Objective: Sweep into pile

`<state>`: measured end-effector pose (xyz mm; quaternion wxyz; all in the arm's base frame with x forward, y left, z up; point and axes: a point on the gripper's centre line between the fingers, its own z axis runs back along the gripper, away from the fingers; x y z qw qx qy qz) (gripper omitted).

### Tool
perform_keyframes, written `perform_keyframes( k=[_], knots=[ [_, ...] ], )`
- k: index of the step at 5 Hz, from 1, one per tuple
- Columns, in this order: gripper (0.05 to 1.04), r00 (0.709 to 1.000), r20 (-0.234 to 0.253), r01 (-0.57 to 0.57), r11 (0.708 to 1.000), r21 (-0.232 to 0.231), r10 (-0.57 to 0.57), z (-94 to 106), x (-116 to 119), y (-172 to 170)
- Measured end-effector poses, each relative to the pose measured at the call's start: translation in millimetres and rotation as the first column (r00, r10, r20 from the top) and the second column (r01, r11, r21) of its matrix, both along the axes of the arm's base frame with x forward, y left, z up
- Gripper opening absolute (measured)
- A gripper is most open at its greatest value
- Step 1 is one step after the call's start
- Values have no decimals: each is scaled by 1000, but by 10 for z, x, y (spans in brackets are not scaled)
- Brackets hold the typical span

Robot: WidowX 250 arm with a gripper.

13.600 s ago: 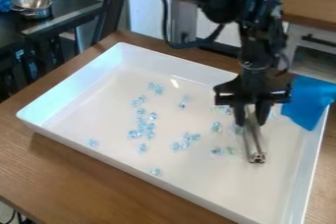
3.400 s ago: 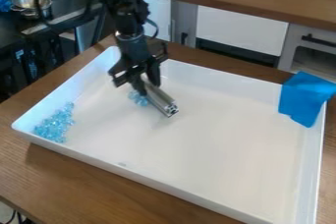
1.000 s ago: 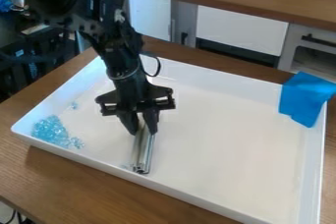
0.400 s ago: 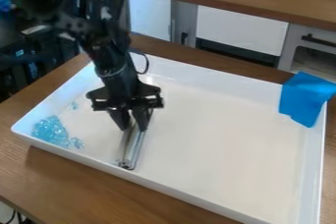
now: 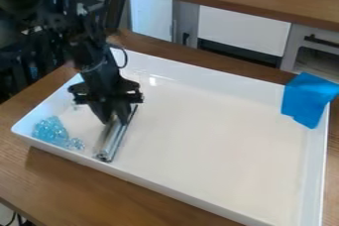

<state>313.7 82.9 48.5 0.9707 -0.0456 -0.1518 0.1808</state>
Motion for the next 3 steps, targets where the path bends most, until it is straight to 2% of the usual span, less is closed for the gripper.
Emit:
perform_keyframes(
  k=[2,3],
  knots=[
    [346,1000,13,13,997,81,-14,-3,7,389],
    [346,999,4,43,992,115,-44,9,9,410]
  ],
)
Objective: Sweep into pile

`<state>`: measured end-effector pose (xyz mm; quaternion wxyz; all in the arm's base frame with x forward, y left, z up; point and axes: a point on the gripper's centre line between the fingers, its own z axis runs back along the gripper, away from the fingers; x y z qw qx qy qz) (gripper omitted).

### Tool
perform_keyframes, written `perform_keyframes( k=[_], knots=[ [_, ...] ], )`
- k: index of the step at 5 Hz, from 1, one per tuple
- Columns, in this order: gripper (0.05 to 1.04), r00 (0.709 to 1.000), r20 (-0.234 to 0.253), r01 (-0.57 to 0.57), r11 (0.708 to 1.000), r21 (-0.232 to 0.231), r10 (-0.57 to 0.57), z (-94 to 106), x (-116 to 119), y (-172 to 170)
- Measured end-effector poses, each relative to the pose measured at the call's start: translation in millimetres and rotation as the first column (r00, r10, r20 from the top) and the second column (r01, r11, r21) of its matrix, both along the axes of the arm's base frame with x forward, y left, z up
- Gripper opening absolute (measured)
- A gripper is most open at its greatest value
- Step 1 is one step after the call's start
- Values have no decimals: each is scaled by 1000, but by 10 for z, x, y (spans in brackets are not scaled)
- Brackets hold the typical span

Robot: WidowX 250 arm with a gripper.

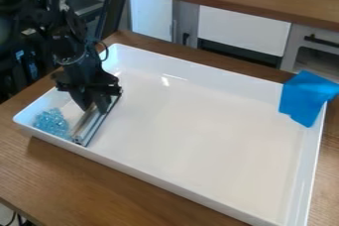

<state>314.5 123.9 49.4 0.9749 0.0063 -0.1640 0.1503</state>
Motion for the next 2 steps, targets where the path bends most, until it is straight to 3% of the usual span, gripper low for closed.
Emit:
perform_keyframes(
  k=[1,2],
  knots=[
    [346,999,-25,22,1000,3,-22,43,41,-76],
    [346,1000,-24,13,996,-89,-15,199,144,-308]
  ],
)
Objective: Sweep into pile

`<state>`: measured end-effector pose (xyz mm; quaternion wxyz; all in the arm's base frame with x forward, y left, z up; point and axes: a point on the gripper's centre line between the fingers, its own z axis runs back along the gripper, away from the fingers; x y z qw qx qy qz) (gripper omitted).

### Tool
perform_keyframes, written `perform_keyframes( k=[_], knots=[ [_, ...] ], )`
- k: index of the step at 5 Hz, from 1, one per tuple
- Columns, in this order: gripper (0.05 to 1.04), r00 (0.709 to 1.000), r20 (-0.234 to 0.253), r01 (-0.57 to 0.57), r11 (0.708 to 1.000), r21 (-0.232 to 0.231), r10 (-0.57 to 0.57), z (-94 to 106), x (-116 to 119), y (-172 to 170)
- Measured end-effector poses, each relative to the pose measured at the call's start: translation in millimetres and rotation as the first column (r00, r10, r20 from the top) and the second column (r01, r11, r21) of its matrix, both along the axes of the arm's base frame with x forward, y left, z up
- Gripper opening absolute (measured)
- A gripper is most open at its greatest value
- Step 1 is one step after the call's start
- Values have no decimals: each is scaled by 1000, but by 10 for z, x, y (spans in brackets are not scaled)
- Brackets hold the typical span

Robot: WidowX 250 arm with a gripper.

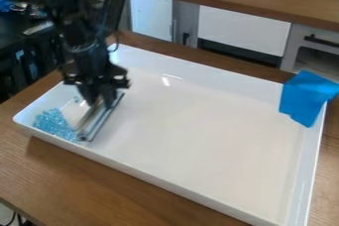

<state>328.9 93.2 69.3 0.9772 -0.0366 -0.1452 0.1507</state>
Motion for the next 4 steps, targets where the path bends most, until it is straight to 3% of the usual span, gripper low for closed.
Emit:
perform_keyframes(
  k=[1,2,4],
  knots=[
    [346,1000,1,-6,998,-65,6,214,143,-325],
    [346,1000,6,-15,996,-89,16,419,323,-804],
    [346,998,-2,64,998,-24,-64,351,469,-1804]
  ],
)
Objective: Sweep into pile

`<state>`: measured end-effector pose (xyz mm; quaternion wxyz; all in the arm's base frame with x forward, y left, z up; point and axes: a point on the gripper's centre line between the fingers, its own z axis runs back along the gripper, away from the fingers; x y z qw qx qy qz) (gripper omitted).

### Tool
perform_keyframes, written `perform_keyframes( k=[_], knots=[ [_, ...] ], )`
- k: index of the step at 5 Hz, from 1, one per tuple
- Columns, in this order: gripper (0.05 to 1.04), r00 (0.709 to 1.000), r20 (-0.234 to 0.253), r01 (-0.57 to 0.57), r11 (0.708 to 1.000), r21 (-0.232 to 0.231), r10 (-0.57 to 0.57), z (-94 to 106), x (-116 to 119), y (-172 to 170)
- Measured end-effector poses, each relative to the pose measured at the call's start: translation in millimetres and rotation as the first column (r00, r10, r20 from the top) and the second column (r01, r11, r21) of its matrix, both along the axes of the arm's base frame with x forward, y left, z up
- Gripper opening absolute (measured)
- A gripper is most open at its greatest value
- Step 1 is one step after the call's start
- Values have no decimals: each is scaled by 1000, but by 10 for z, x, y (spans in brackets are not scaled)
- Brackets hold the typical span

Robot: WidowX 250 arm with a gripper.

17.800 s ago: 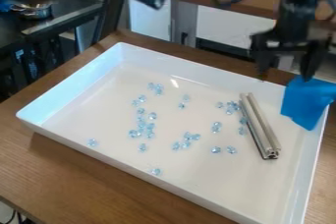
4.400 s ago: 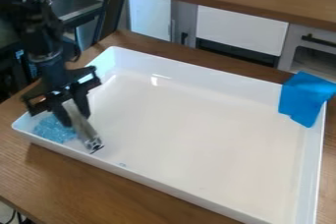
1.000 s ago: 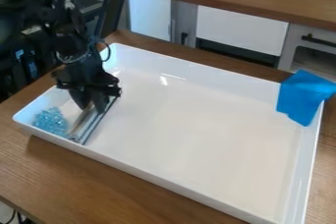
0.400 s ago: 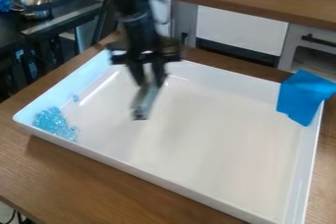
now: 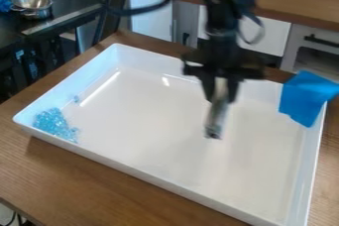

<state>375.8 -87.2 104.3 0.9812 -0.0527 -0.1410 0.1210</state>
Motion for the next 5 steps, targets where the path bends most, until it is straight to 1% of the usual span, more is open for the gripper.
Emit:
perform_keyframes(
  k=[1,2,3,4,5],
  knots=[
    [346,999,-6,33,998,55,-32,-276,83,-295],
    [409,1000,-8,23,991,131,-22,-518,219,-391],
    [719,1000,-13,29,981,191,-27,-548,244,-357],
    [975,996,-75,60,987,147,-49,-462,144,-358],
    [1001,994,-108,19,1000,-15,-20,74,185,-248]
  ],
)
